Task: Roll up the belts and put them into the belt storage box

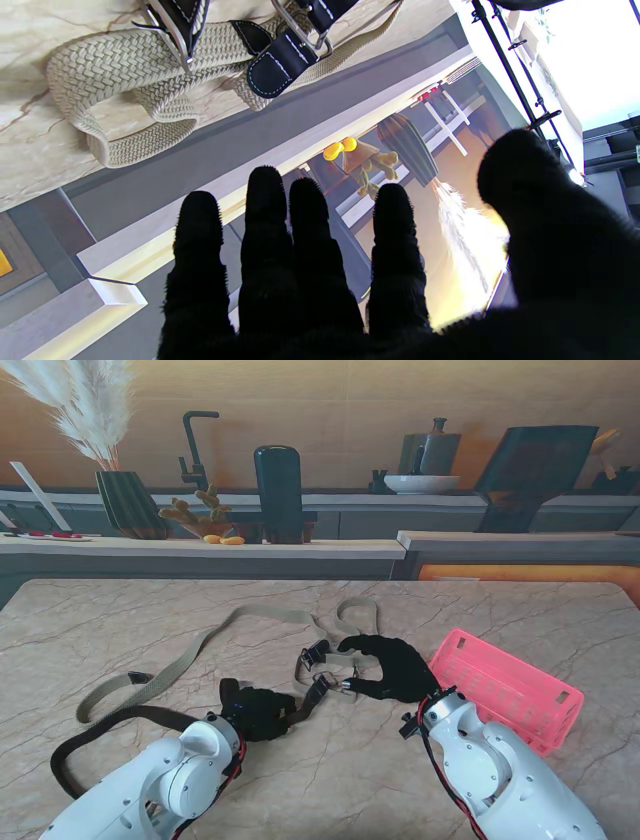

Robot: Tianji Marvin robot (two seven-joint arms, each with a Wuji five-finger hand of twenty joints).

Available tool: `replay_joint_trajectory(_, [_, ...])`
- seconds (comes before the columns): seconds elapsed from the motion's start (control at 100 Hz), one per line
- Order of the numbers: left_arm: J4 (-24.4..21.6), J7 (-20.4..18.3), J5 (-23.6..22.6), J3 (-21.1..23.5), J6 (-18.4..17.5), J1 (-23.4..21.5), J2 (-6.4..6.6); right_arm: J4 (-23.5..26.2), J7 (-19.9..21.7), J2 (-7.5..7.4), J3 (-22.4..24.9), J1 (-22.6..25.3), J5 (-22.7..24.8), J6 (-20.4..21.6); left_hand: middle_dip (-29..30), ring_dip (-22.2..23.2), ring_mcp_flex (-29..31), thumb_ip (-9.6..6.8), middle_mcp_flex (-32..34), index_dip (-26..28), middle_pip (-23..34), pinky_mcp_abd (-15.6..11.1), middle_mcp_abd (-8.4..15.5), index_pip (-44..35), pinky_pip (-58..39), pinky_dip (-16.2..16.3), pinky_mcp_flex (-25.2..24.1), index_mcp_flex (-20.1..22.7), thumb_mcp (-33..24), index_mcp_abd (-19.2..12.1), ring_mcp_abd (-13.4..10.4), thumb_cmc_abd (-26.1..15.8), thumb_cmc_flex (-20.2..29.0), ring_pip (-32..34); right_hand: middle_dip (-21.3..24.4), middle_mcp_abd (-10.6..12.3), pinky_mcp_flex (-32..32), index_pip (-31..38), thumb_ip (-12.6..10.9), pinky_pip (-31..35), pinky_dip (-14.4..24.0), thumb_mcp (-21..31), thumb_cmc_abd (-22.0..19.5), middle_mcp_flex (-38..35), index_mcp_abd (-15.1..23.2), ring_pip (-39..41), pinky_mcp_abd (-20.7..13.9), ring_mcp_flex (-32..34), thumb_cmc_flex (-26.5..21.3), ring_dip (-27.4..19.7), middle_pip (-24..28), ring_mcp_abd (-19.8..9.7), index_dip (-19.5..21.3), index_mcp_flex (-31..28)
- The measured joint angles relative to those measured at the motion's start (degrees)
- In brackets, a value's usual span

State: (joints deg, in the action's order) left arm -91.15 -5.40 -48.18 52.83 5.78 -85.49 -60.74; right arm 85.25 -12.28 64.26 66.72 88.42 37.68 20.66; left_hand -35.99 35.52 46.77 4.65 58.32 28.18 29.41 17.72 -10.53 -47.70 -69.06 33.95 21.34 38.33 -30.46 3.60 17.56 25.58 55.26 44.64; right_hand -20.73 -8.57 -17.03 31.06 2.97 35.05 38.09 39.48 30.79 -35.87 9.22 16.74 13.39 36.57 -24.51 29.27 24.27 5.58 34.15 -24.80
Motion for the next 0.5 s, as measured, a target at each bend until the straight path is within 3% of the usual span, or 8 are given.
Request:
replay_joint_trajectory(0.06, [0.6,1.1,0.6,-0.3,0.0,0.2,-0.1,0.0,0.0,0.01,0.0,0.0,-0.1,0.0,-0.9,1.2,3.0,0.02,2.0,-1.2,2.9,0.6,0.0,-1.7,-2.8,1.0,2.5,0.7,-1.0,1.0,0.0,0.1,0.0,3.2,0.0,0.0,0.0,0.0,0.0,0.0,0.0,0.0,0.0,0.0,0.0,0.0,0.0,0.0,0.0,0.0,0.0,0.0,0.0,0.0])
replay_joint_trajectory(0.08, [0.8,1.7,1.0,-0.3,0.0,0.2,-0.17,0.0,0.1,0.01,0.0,0.0,-0.1,0.0,-1.3,1.5,3.7,1.16,2.5,-1.2,3.7,0.8,0.0,-2.1,-3.5,1.4,3.1,0.7,-1.2,1.3,0.0,0.1,0.3,4.3,0.0,0.0,0.0,0.0,0.0,0.0,0.0,0.0,0.0,0.0,0.0,0.0,0.0,0.0,0.0,0.0,0.0,0.0,0.0,0.0])
replay_joint_trajectory(0.16, [1.0,3.1,3.5,0.0,0.0,0.0,-0.48,0.0,0.1,0.01,0.0,0.0,-0.2,-0.1,-1.7,2.7,5.4,1.85,3.3,-1.2,5.4,1.3,-0.6,-3.0,-5.6,2.2,4.9,0.6,-1.7,2.9,0.0,0.1,1.9,6.5,0.0,0.0,0.0,0.0,0.0,0.0,0.0,-0.6,0.0,0.0,0.0,0.0,0.0,0.0,0.0,0.0,0.0,0.0,0.0,0.0])
replay_joint_trajectory(0.25, [0.6,3.0,5.1,1.5,-0.1,-0.9,-1.0,0.0,0.1,0.02,0.0,0.0,-0.2,-0.1,-1.7,3.0,7.1,4.42,3.3,-0.5,6.0,1.5,-0.7,-3.3,-7.1,2.5,6.5,0.6,-1.7,3.7,0.0,-0.9,2.7,7.7,0.0,0.0,0.0,0.0,0.0,0.0,0.0,-0.6,0.0,0.0,0.0,0.0,0.0,0.0,0.0,0.0,0.0,0.0,0.0,0.0])
replay_joint_trajectory(0.37, [-0.5,3.2,7.9,3.7,-0.9,-2.7,-1.38,0.0,0.2,0.03,0.0,0.0,-0.3,-0.2,-1.6,4.2,8.9,4.42,3.3,-0.2,6.0,1.9,-1.2,-3.3,-8.5,2.9,8.2,0.6,-1.7,3.7,-0.1,-0.9,2.8,9.5,0.0,0.0,0.0,0.0,0.0,0.0,0.0,-1.2,-0.9,0.0,0.0,0.0,0.0,0.0,0.0,0.1,0.0,0.0,-0.1,0.0])
replay_joint_trajectory(0.5, [-0.9,5.8,15.9,5.0,-1.2,-3.9,-2.08,0.0,0.2,0.05,0.0,-0.1,-0.5,-0.3,-1.4,4.9,8.9,4.55,3.3,0.5,6.0,1.9,-1.2,-3.3,-8.9,2.9,8.5,0.5,-1.7,3.7,-0.2,-1.5,2.8,10.1,0.0,0.0,0.0,0.0,0.0,0.0,0.0,-1.6,-1.2,0.0,0.0,0.0,0.0,0.0,0.0,0.1,0.0,0.0,-0.1,0.0])
